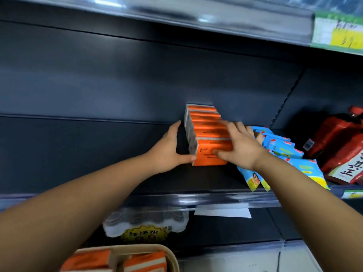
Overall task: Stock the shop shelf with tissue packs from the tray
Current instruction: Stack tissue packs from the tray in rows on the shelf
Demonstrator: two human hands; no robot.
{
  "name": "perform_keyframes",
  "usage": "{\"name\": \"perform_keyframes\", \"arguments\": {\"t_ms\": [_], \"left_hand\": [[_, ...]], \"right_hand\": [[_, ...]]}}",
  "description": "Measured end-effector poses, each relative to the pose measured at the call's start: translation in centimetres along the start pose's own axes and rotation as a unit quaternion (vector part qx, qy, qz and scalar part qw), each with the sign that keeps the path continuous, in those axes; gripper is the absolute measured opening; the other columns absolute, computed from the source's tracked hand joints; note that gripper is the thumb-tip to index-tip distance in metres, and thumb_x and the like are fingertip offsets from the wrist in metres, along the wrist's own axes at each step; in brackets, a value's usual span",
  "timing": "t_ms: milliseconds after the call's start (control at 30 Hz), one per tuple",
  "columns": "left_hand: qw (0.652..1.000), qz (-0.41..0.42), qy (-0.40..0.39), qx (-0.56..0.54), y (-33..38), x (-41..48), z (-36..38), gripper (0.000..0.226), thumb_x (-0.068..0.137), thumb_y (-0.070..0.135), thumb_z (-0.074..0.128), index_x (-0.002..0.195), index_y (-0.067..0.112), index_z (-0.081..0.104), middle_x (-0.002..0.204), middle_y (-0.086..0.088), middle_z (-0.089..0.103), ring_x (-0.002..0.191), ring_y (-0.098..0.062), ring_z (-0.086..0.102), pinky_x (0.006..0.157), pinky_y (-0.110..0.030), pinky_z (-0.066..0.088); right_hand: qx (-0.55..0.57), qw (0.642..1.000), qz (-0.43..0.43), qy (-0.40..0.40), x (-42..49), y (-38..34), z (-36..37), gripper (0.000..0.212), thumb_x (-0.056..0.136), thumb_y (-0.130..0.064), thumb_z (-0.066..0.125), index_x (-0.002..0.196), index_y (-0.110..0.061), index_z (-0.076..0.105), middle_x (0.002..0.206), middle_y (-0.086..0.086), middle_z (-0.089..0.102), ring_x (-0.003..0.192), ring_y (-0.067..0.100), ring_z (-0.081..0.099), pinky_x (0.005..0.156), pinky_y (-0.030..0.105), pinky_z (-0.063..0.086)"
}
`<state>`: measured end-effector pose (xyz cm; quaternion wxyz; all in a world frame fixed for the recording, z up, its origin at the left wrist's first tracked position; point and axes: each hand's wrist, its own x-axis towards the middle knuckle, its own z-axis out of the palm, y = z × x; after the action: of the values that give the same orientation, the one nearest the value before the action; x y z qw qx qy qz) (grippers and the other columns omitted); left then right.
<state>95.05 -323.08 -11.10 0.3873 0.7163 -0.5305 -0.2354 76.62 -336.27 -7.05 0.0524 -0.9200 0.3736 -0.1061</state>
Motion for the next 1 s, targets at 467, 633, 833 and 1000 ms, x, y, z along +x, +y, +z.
{"name": "perform_keyframes", "arguments": {"t_ms": [467, 633, 833, 1000], "left_hand": [[0.998, 0.04, -0.026, 0.047, -5.1, -20.7, -5.2, 0.018, 0.082, 0.018, 0.074, 0.096, 0.023, 0.064, 0.081, 0.006, 0.068, 0.071, -0.009, 0.063, 0.066, -0.018, 0.049], [0.969, 0.027, -0.055, 0.239, -12.0, -26.5, -3.8, 0.025, 0.086, 0.027, 0.065, 0.11, 0.025, 0.062, 0.1, 0.012, 0.06, 0.085, -0.008, 0.06, 0.074, -0.028, 0.049], [0.925, -0.112, -0.154, 0.328, -17.7, -28.6, -3.6, 0.048, 0.082, 0.027, 0.062, 0.129, 0.025, 0.051, 0.126, -0.003, 0.047, 0.115, -0.026, 0.05, 0.095, -0.041, 0.045], [0.921, -0.144, -0.133, 0.338, -18.5, -28.7, -3.9, 0.036, 0.08, 0.021, 0.06, 0.114, 0.026, 0.048, 0.111, 0.0, 0.046, 0.1, -0.024, 0.054, 0.082, -0.043, 0.051]], "right_hand": [[0.243, 0.924, -0.142, -0.261, -12.8, -14.0, 6.8, 0.029, 0.083, -0.023, 0.075, 0.109, -0.022, 0.063, 0.093, -0.001, 0.068, 0.079, 0.009, 0.062, 0.077, 0.024, 0.05], [0.143, 0.886, -0.105, -0.429, -19.1, -14.1, 13.3, 0.042, 0.086, -0.034, 0.07, 0.124, -0.025, 0.056, 0.102, -0.012, 0.059, 0.096, 0.008, 0.058, 0.078, 0.015, 0.044], [0.102, 0.85, -0.096, -0.508, -21.5, -14.5, 15.7, 0.068, 0.074, -0.053, 0.076, 0.133, -0.039, 0.048, 0.127, -0.014, 0.055, 0.114, 0.008, 0.054, 0.096, 0.021, 0.045], [0.011, 0.802, -0.121, -0.584, -21.5, -14.3, 16.5, 0.075, 0.072, -0.036, 0.082, 0.137, -0.034, 0.045, 0.132, -0.01, 0.049, 0.116, 0.012, 0.051, 0.1, 0.026, 0.044]]}}
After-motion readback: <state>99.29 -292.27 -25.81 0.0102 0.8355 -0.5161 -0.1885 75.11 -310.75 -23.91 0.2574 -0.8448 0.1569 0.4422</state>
